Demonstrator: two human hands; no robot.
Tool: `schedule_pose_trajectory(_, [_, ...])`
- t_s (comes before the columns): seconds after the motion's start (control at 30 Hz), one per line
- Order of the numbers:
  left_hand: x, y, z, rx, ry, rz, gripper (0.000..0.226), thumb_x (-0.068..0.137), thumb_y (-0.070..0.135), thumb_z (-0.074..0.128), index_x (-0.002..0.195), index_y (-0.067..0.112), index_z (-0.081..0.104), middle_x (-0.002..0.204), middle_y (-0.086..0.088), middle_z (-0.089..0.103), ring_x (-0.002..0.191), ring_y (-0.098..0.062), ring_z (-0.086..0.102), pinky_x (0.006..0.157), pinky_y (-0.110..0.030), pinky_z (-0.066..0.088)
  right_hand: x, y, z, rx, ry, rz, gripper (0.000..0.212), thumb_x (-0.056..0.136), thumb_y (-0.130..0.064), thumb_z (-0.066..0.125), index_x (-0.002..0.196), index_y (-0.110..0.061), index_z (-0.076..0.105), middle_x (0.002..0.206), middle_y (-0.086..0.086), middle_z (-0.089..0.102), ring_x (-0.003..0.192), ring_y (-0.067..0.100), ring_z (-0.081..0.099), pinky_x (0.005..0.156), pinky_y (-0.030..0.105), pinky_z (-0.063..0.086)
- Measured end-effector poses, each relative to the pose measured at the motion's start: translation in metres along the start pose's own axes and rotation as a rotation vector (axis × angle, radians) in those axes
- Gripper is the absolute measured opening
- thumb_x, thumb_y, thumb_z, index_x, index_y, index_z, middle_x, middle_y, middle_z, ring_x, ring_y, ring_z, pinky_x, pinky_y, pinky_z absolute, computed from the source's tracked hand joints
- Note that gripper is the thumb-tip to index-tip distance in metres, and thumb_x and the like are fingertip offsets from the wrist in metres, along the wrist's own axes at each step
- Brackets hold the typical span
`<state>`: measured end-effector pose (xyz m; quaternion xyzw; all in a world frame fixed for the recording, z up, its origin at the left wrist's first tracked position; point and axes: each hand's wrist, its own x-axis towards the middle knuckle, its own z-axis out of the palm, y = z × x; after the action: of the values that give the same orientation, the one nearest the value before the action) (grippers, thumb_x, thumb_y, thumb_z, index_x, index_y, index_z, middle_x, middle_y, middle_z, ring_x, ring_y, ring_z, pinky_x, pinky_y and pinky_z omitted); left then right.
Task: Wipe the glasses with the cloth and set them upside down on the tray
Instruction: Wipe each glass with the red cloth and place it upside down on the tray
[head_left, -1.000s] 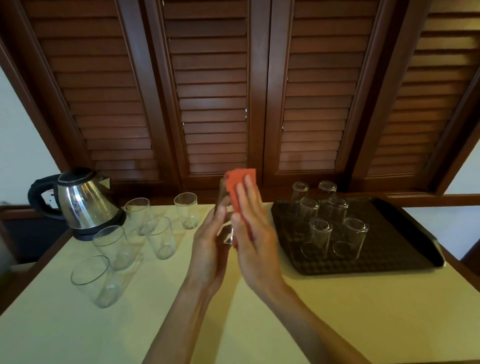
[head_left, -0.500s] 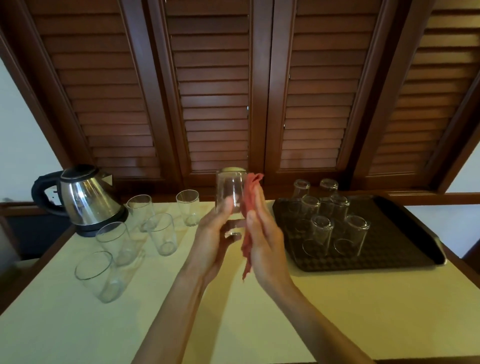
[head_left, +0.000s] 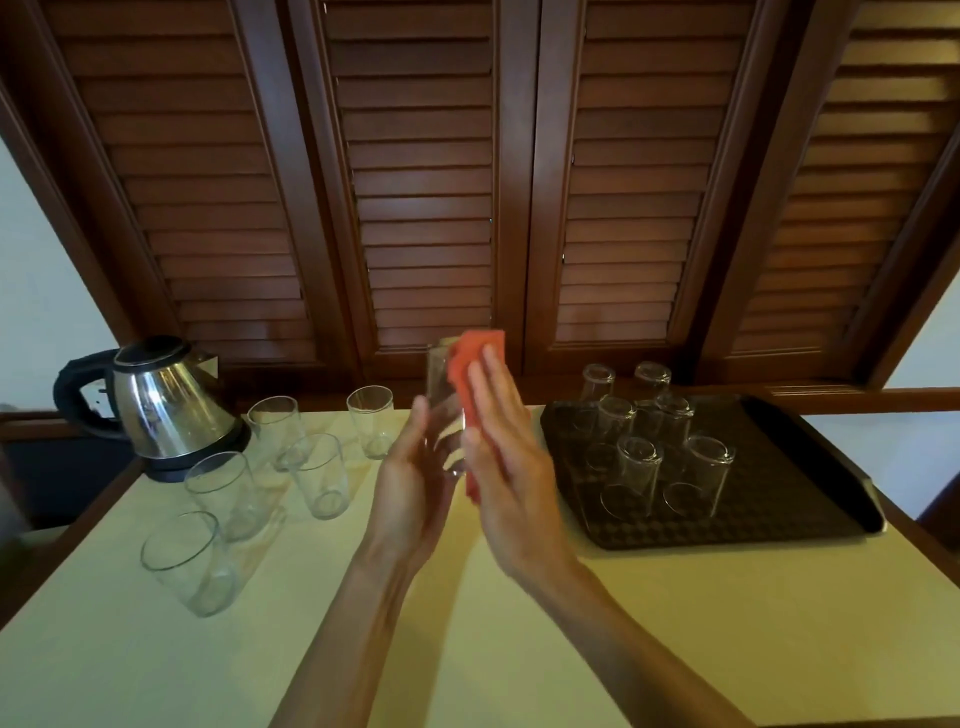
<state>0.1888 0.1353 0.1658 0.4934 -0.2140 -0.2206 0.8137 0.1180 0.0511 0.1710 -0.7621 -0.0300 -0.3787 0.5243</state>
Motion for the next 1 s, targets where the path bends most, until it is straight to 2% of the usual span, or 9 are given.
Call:
schedule_pose_trajectory(0.07, [0.003,0.006,-0.001,-0.008,0.015,0.005,0.070,0.095,0.064,0.052,0.137,0.010,0.066,0.137,-0.009,0.069,0.130,-0.029,0.063,0.111,-0.048,0.047,-0.018,0.008,0.004,-0.014,0.001,-0.060,0.052,0.107,-0.031,0.037,0.157,-0.027,0.026,0.167,-0.014,0.022,0.155,0.010,0.018,0.124,0.045,0.026])
schedule_pose_trajectory(0.13, [0.004,0.005,-0.002,0.096,0.006,0.038,0.086,0.083,0.076,0.061,0.135,0.008,0.066,0.126,-0.006,0.075,0.114,-0.022,0.070,0.093,-0.038,0.056,-0.014,0.007,0.001,0.114,0.046,0.061,0.054,0.105,-0.036,0.038,0.158,-0.031,0.028,0.154,-0.015,0.046,0.145,0.016,0.041,0.114,0.046,0.043])
schedule_pose_trajectory(0.2, [0.000,-0.001,0.001,0.162,-0.023,0.054,0.076,0.086,0.070,0.064,0.135,0.012,0.068,0.129,-0.009,0.073,0.117,-0.027,0.069,0.090,-0.037,0.055,0.002,0.003,-0.005,0.175,0.081,0.163,0.055,0.103,-0.041,0.040,0.156,-0.037,0.030,0.145,-0.015,0.056,0.133,0.015,0.055,0.103,0.044,0.052])
schedule_pose_trajectory(0.3, [-0.002,0.001,0.005,0.105,-0.016,0.082,0.064,0.094,0.058,0.060,0.138,0.012,0.067,0.139,-0.017,0.066,0.132,-0.038,0.061,0.104,-0.050,0.051,0.002,-0.006,-0.002,0.050,0.073,0.035,0.052,0.107,-0.029,0.041,0.157,-0.032,0.027,0.165,-0.014,0.025,0.151,0.013,0.029,0.122,0.053,0.029])
schedule_pose_trajectory(0.37, [0.001,0.007,0.004,0.062,0.043,0.144,0.054,0.100,0.046,0.059,0.140,0.009,0.065,0.135,-0.016,0.069,0.128,-0.040,0.064,0.108,-0.059,0.049,-0.018,0.001,0.006,-0.070,0.031,-0.068,0.052,0.107,-0.019,0.042,0.157,-0.025,0.027,0.168,-0.013,0.017,0.155,0.010,0.017,0.126,0.047,0.021])
schedule_pose_trajectory(0.53, [-0.005,0.004,0.006,0.194,0.032,0.109,0.041,0.102,0.044,0.050,0.132,0.025,0.069,0.123,-0.001,0.076,0.118,-0.021,0.070,0.092,-0.037,0.057,-0.002,-0.003,-0.002,0.113,0.150,0.129,0.050,0.109,-0.031,0.039,0.158,-0.032,0.025,0.151,-0.019,0.049,0.135,0.013,0.051,0.109,0.042,0.046])
schedule_pose_trajectory(0.67, [-0.003,0.009,0.009,0.197,0.027,0.058,0.054,0.103,0.061,0.043,0.132,0.025,0.069,0.130,-0.010,0.072,0.121,-0.029,0.065,0.090,-0.041,0.053,-0.007,-0.003,0.003,-0.026,0.049,-0.016,0.053,0.108,-0.037,0.035,0.158,-0.033,0.020,0.168,-0.016,0.016,0.154,0.020,0.022,0.123,0.046,0.028])
schedule_pose_trajectory(0.8, [0.003,0.014,0.004,0.217,0.072,0.137,0.063,0.091,0.061,0.065,0.133,0.014,0.064,0.128,-0.008,0.072,0.120,-0.030,0.069,0.091,-0.042,0.058,-0.027,0.011,0.005,0.120,0.049,0.063,0.054,0.107,-0.036,0.038,0.159,-0.035,0.022,0.164,-0.017,0.027,0.151,0.003,0.025,0.124,0.039,0.028])
schedule_pose_trajectory(1.0, [-0.004,0.000,0.012,0.273,-0.026,0.036,0.041,0.108,0.051,0.039,0.134,0.037,0.067,0.134,0.003,0.071,0.123,-0.021,0.067,0.095,-0.039,0.057,-0.001,-0.001,-0.002,-0.125,0.062,-0.002,0.051,0.107,-0.037,0.034,0.157,-0.030,0.025,0.168,-0.017,0.015,0.155,0.004,0.009,0.127,0.046,0.010])
